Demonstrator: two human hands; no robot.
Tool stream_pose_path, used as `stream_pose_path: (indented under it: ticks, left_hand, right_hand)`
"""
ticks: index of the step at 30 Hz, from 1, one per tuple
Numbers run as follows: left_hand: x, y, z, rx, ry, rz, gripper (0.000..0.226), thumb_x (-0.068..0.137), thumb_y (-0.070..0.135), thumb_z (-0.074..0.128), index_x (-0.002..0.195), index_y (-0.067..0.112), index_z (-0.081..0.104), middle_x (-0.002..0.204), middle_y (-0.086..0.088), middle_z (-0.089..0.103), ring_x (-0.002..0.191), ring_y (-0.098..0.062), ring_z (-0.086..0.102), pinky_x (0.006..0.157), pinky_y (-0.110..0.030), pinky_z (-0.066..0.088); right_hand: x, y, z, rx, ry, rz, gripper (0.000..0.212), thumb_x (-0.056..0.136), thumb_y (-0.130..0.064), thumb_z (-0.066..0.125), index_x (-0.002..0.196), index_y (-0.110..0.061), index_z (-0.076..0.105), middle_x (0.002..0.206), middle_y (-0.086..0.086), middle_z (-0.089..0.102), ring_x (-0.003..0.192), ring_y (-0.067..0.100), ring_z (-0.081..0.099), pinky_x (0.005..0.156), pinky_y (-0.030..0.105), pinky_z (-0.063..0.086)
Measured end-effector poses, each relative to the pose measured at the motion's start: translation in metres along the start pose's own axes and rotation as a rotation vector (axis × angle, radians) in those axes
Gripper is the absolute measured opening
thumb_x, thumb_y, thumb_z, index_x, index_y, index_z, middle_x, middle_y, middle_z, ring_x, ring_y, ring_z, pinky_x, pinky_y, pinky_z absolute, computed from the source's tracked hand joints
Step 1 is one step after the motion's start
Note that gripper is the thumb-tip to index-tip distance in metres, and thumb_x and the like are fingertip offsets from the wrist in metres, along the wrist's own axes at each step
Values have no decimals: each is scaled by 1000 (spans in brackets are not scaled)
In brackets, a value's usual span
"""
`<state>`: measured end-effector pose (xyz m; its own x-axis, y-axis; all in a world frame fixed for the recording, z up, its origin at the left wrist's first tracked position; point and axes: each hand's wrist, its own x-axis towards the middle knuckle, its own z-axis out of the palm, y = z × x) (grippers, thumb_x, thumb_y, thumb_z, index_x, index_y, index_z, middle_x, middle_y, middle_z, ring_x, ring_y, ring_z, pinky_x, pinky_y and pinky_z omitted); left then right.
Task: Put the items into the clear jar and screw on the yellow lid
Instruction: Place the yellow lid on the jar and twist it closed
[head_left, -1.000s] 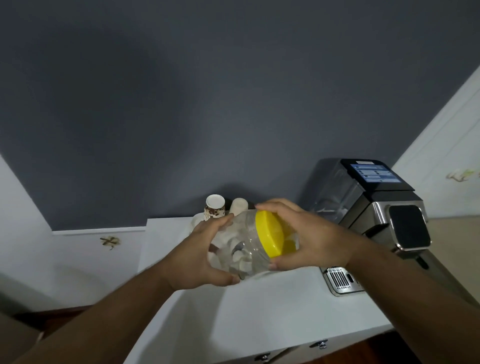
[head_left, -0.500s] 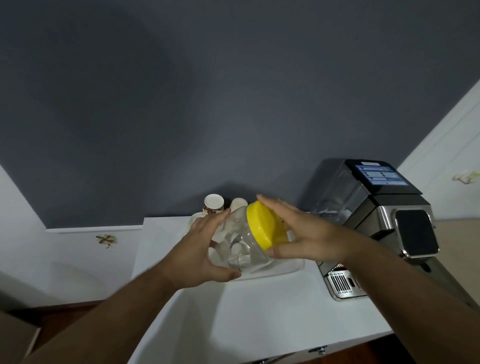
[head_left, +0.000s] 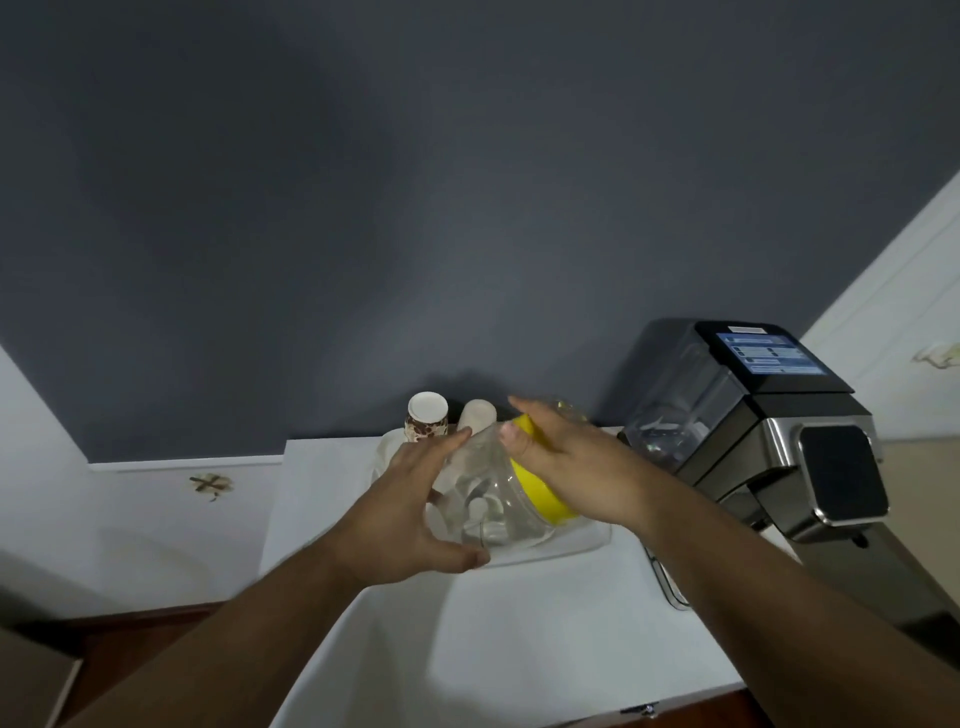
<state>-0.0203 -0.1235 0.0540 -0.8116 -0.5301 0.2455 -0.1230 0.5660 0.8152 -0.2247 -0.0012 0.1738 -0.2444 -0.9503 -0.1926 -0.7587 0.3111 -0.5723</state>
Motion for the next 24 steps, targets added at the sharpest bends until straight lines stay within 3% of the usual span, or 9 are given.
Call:
stream_pose_path:
  ticks: [2,3,5,6,10,15,17,20,24]
  left_hand:
    - [-3,-4,-1,-37,16,-14,128,59,50,100,162,51,23,156,35,29,148,-4,32,96,-8,48]
    - [-3,-5,-3,-52,28,-16,127,59,51,100,161,53,24,154,38,30,148,-5,33,96,-8,48]
    - [-3,-5,-5,-68,37,-22,127,58,53,99,160,57,23,151,41,31,148,-4,33,96,-12,49]
    - [-2,-4,-5,-70,37,-22,126,58,53,99,159,58,23,150,42,31,148,-4,33,96,-12,49]
    - [-3,0,-4,-75,24,-17,124,59,49,98,155,64,22,150,44,28,149,-5,33,99,-15,50]
    - [2,9,-2,-138,25,-14,123,60,47,99,157,59,25,155,33,34,149,-2,35,99,-18,49]
    - [3,12,-1,-132,33,-16,120,61,48,98,156,61,25,153,39,32,148,1,35,97,-12,48]
    - [1,7,-3,-117,36,-21,118,61,49,97,154,62,25,153,41,32,147,1,36,97,-19,51]
    - [0,4,-5,-154,44,-18,115,61,50,99,152,63,30,156,30,40,147,-10,42,97,-27,53]
  right_hand:
    - [-7,8,-6,-8,-104,-126,108,85,-103,38,176,-49,15,186,-21,9,171,-1,5,137,31,12]
    - [-13,15,-10,-6,-129,-228,97,94,-89,52,176,-51,16,185,-26,4,170,-5,3,137,30,11]
    - [-18,24,-11,-23,-103,-339,84,105,-50,72,175,-50,25,183,-28,12,170,-3,11,136,31,15]
    - [-17,25,-7,-34,-49,-328,80,106,-47,72,174,-50,29,182,-27,20,168,-2,18,136,33,19]
    - [-3,10,-5,-58,24,-105,88,99,-89,39,175,-48,25,174,-16,35,165,12,34,133,43,31]
    - [-16,25,-1,-103,93,-457,80,106,-58,61,176,-41,26,183,-16,23,169,15,25,135,45,26]
    - [-7,17,16,-25,197,-262,81,103,-75,49,175,-46,26,179,-19,29,165,12,29,132,47,31]
    - [-2,10,16,-21,74,-121,102,85,-105,30,173,-56,13,178,-27,20,166,11,25,131,45,31]
    - [-15,34,-6,-2,-3,-387,84,106,-56,67,176,-46,22,184,-25,11,171,6,14,137,44,23]
